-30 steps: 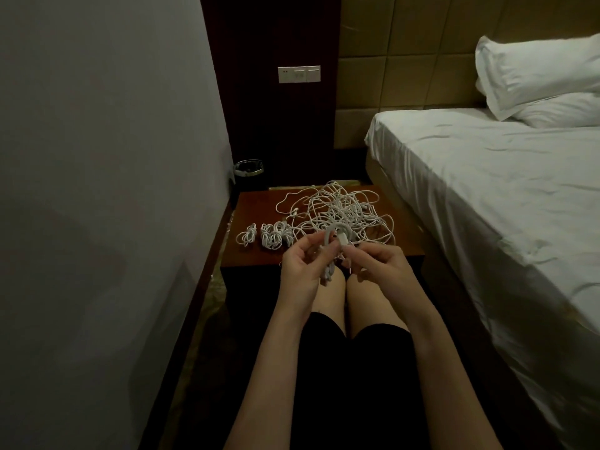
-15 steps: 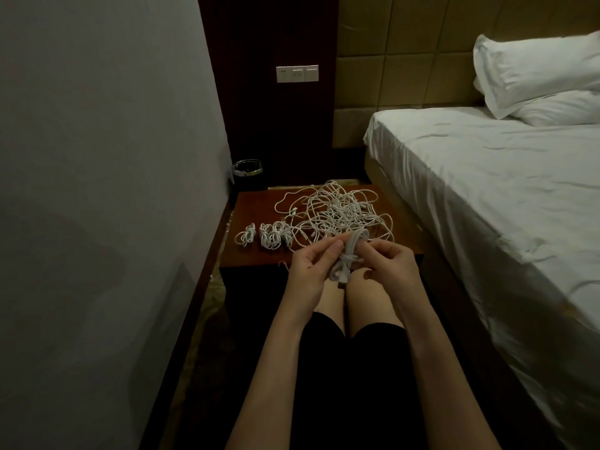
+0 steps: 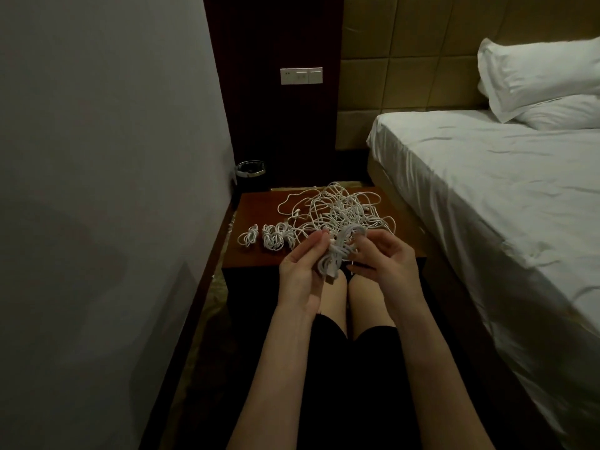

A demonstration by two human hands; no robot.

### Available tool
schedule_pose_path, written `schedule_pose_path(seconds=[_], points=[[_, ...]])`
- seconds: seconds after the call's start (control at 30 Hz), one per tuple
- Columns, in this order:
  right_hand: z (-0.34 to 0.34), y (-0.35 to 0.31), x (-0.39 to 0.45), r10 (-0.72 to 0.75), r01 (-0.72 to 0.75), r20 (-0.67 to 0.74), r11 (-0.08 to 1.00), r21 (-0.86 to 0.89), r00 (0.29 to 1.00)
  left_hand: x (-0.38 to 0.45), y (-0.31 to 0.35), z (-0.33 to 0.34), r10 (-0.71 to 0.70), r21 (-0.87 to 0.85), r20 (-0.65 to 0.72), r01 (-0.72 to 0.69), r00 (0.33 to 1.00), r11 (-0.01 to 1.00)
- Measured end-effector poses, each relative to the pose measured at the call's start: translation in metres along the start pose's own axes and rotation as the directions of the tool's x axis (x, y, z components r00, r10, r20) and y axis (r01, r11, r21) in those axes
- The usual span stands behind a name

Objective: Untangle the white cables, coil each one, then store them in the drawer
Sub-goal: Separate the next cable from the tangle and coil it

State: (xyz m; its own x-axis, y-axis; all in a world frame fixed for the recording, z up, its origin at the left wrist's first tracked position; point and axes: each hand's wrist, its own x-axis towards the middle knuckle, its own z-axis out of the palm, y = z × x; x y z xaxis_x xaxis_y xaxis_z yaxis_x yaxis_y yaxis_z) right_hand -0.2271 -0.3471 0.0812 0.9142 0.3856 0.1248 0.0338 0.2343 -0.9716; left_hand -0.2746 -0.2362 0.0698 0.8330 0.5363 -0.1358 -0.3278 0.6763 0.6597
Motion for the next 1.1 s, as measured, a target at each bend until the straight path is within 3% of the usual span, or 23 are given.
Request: schedule_pose_path(seconds=[0.13, 0.23, 0.37, 0.5, 0.7, 0.87, 1.1], points=[[-0.003, -0.004, 0.0, -0.066, 0.065, -0.049, 0.998, -0.027, 0.997, -0.002, 0.0, 0.002, 0.024, 0.017, 0.046, -0.025, 0.999, 1.0], [-0.005, -0.007, 0.001, -0.126, 0.122, -0.073, 0.991, -0.056, 0.989, -0.002, 0.005, -0.002, 0.082, 0.214, 0.128, -0.108, 0.988, 0.971], [-0.009, -0.007, 0.002, -0.169, 0.164, -0.045, 0.982, -0.097, 0.985, -0.005, 0.004, -0.004, -0.037, 0.384, 0.272, -0.073, 0.962, 0.921], [-0.007, 0.002, 0.005, -0.169, 0.153, -0.111, 0.979, -0.137, 0.979, -0.006, 0.005, -0.009, -0.073, 0.433, 0.311, -0.073, 0.948, 0.898], [0.0, 0.007, 0.009, -0.104, 0.101, -0.08, 0.994, -0.034, 0.991, 0.003, 0.006, -0.019, 0.011, 0.428, 0.208, -0.101, 0.978, 0.898], [0.004, 0.019, 0.012, -0.076, 0.101, 0.125, 0.974, -0.204, 0.989, 0.011, 0.009, -0.03, 0.073, 0.403, 0.105, -0.11, 0.992, 0.909], [0.017, 0.041, 0.02, -0.038, 0.06, 0.123, 0.982, -0.18, 0.992, 0.025, 0.016, -0.048, 0.123, 0.5, 0.093, -0.154, 0.988, 0.852]])
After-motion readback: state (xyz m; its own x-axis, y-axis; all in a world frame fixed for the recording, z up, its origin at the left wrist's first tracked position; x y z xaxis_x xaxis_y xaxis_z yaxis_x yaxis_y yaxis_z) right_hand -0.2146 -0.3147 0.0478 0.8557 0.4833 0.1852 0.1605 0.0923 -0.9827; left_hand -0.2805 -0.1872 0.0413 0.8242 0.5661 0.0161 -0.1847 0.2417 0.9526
